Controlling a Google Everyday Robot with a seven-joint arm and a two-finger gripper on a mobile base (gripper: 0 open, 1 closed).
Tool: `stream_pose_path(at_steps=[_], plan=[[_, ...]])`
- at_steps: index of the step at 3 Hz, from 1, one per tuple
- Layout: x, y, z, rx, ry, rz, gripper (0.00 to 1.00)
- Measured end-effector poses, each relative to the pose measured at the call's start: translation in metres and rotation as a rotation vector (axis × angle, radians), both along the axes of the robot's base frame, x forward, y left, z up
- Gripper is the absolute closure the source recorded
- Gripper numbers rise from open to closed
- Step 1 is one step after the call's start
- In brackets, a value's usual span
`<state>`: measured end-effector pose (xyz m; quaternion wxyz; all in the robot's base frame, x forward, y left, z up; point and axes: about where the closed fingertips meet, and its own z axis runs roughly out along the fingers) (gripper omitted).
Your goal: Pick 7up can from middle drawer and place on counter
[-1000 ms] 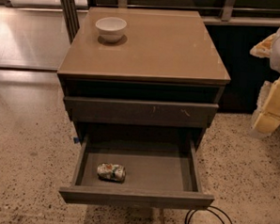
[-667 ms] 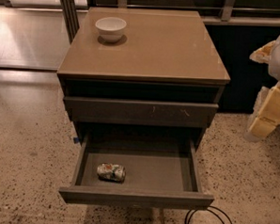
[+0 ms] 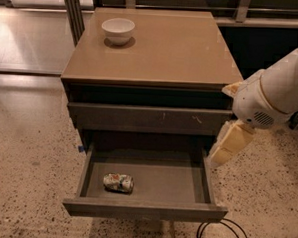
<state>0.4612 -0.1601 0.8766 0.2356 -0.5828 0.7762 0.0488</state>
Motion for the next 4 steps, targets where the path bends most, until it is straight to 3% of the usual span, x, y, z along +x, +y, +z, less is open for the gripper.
stream_pose_path(at_steps=[3,4], plan=[[0.021,0.114,-0.150,0.287,0.016,0.166,0.00],[0.021,0.114,-0.150,0.287,0.016,0.166,0.00]])
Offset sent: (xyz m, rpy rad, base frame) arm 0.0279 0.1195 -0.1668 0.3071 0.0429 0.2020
